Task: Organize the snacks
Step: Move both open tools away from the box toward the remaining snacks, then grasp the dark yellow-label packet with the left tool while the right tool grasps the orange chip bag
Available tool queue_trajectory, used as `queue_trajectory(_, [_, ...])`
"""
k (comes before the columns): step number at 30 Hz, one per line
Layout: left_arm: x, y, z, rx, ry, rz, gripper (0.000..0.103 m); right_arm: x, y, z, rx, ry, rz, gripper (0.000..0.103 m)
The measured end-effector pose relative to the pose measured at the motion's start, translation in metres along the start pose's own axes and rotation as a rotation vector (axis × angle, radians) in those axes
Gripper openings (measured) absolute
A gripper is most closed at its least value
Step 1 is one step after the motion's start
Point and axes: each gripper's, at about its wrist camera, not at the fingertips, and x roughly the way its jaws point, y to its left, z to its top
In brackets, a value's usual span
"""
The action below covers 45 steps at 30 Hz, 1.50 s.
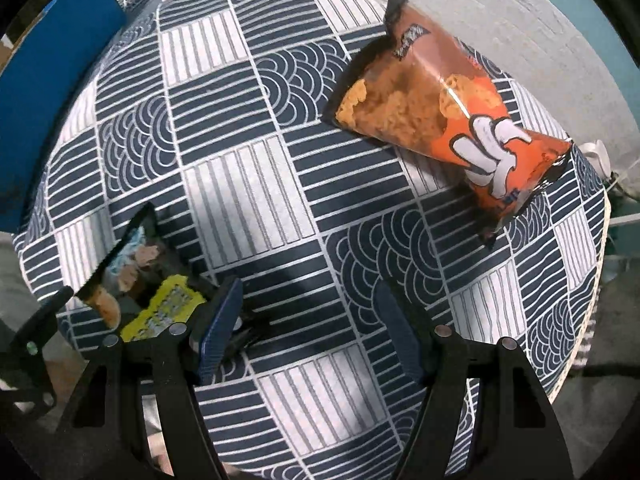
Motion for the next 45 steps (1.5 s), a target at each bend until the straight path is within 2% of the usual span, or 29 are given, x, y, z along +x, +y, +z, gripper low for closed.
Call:
queue_trajectory(11, [0.031, 0.002, 0.015, -0.030, 0.049, 0.051, 0.069, 0.021, -0.001, -0.017, -0.009, 0.039, 0.028, 0.071])
queue_trajectory(21, [0.049, 0.013, 0.029, -0.056, 0.045, 0.124, 0.072, 0.013, 0.008, -0.032, 0.019, 0.025, 0.114, 0.071])
queue_trajectory(29, [0.051, 0.024, 0.034, -0.090, 0.042, 0.112, 0.072, 0.008, 0.036, -0.030, 0.063, 0.027, 0.223, 0.071])
queue_trajectory(33, [0.047, 0.030, 0.033, -0.119, 0.048, 0.091, 0.073, 0.005, 0.038, -0.026, 0.068, 0.028, 0.210, 0.071])
queue_trajectory(37, [0.042, 0.034, 0.032, -0.162, 0.068, 0.038, 0.074, -0.008, 0.025, -0.034, 0.068, 0.010, 0.178, 0.071])
queue_trajectory(40, [0.036, 0.030, 0.033, -0.204, 0.080, -0.030, 0.076, -0.024, 0.016, -0.031, 0.043, -0.015, 0.131, 0.072])
queue_trajectory(42, [0.032, 0.025, 0.036, -0.213, 0.087, -0.063, 0.077, -0.034, 0.011, -0.029, 0.021, -0.037, 0.104, 0.078])
queue_trajectory(45, [0.028, 0.018, 0.043, -0.205, 0.080, -0.068, 0.077, -0.047, -0.001, -0.020, -0.015, -0.055, 0.053, 0.078])
